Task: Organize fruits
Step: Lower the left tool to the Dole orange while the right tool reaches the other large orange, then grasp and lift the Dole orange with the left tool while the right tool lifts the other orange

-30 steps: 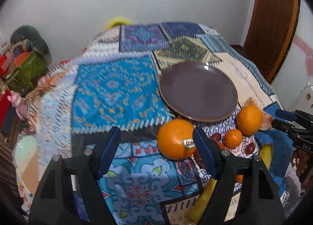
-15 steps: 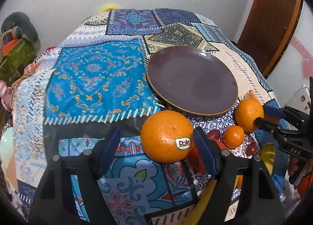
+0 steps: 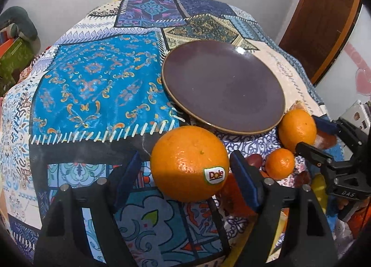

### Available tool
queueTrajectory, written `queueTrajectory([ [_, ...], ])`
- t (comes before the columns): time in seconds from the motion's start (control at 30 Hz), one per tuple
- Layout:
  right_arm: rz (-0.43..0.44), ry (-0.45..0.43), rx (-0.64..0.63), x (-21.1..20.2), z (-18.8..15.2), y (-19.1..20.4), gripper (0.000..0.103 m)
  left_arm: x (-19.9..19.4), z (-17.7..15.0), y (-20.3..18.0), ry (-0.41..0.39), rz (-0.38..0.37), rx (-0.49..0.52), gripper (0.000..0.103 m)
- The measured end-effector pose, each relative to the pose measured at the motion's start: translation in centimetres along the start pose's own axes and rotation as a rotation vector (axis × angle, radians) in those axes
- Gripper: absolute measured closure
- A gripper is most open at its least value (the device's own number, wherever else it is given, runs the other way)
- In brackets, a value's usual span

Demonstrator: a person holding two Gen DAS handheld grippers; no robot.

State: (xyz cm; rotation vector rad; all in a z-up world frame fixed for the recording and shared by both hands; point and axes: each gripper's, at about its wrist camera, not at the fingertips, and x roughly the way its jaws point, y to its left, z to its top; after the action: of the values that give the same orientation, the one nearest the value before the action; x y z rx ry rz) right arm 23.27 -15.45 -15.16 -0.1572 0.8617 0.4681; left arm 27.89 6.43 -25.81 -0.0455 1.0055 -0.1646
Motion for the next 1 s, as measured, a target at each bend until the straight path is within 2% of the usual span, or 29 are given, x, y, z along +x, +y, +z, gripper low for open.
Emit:
queueTrajectory([
  [0.2,0.000,0.023,0.001,1.2,0.0,-0.3,0.033,0.9,0.1,0.3,0.005,-0.003,-0.026,0.024],
  [0.3,-0.011,0.019,0.004,1.1,0.0,-0.4,0.038,0.7,0.1,0.2,0.004,-0.024,-0.021,0.033],
  [0.6,0.039,0.038,0.036,0.5,0.3,-0.5,0.040,-0.1,0.2,-0.1,0.013,0.009,-0.019,0.033],
  [0.8,0.034,-0.014,0.028,-1.5,1.2,0.1,0.040,-2.2,0.7,0.2,-0.025,0.020,-0.028,0.033],
  [1.0,0.020,-0.078,0.015,-3.4,2.8,0.3,0.040,-5.3,1.9,0.0,-0.096,0.027,-0.029,0.033],
])
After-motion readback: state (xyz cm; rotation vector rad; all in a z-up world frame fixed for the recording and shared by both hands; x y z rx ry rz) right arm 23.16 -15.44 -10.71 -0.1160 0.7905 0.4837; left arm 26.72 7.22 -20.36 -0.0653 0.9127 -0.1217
